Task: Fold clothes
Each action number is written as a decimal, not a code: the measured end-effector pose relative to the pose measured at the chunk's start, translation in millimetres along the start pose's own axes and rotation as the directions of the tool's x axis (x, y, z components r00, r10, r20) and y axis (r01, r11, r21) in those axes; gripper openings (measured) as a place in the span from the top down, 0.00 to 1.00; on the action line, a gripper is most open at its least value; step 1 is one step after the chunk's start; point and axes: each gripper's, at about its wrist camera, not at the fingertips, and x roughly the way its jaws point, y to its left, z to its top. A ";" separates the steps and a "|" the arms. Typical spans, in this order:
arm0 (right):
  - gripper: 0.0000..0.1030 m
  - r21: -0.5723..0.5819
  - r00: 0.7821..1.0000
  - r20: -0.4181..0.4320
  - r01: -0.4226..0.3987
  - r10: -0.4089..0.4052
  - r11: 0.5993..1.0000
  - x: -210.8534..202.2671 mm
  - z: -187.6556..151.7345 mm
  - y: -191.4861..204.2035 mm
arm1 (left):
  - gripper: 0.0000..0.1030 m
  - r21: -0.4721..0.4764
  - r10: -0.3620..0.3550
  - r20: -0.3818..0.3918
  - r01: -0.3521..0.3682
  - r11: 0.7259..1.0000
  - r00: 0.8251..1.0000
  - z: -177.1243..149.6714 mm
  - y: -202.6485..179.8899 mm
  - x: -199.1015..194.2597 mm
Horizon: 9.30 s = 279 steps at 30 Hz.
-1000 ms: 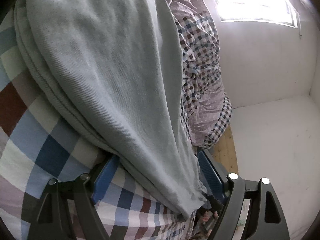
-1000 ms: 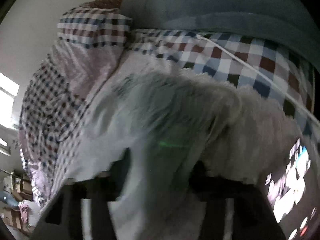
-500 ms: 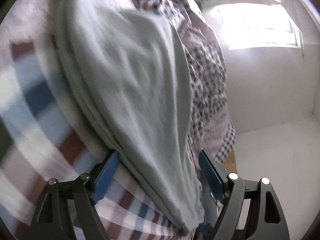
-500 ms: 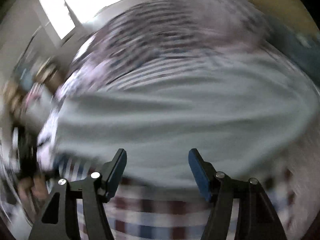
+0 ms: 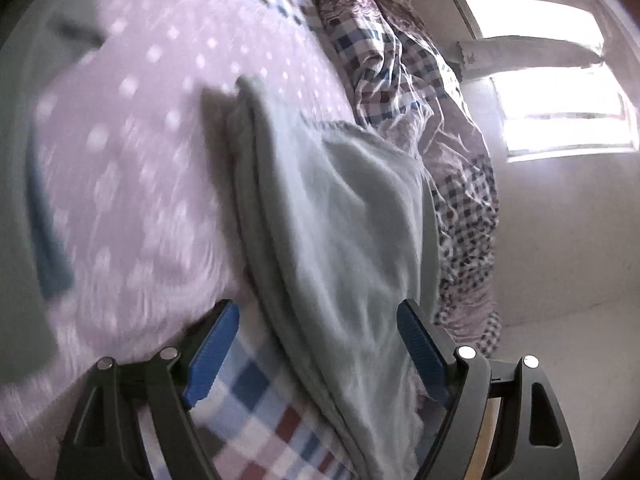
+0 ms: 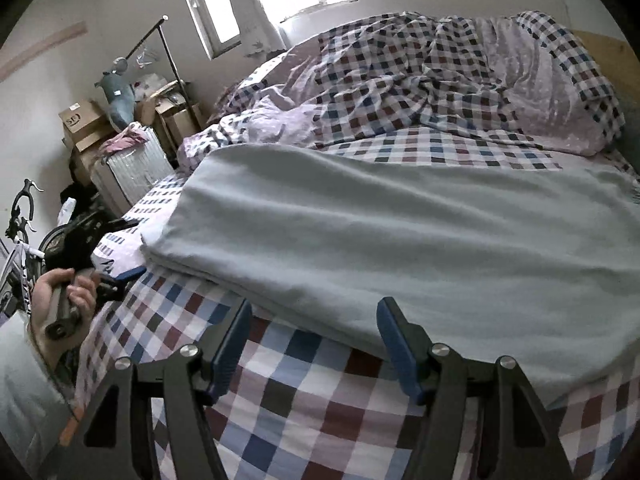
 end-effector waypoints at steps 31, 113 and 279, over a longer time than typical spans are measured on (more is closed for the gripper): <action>0.27 0.059 0.999 0.036 -0.035 0.033 0.998 -17.7 2.4 -19.9 | 0.40 0.039 0.102 0.065 -0.105 0.994 0.993 83.5 4.5 35.6; 0.44 0.552 0.974 -0.161 -0.048 0.163 0.833 48.9 15.2 -152.1 | 0.32 0.488 0.107 -0.065 -0.062 0.870 0.992 -202.6 -96.3 61.0; 0.46 -0.771 0.946 0.177 0.304 -0.270 0.559 115.6 -37.7 132.1 | 0.79 0.210 -0.087 -0.464 0.204 0.956 0.882 -155.2 -100.4 104.8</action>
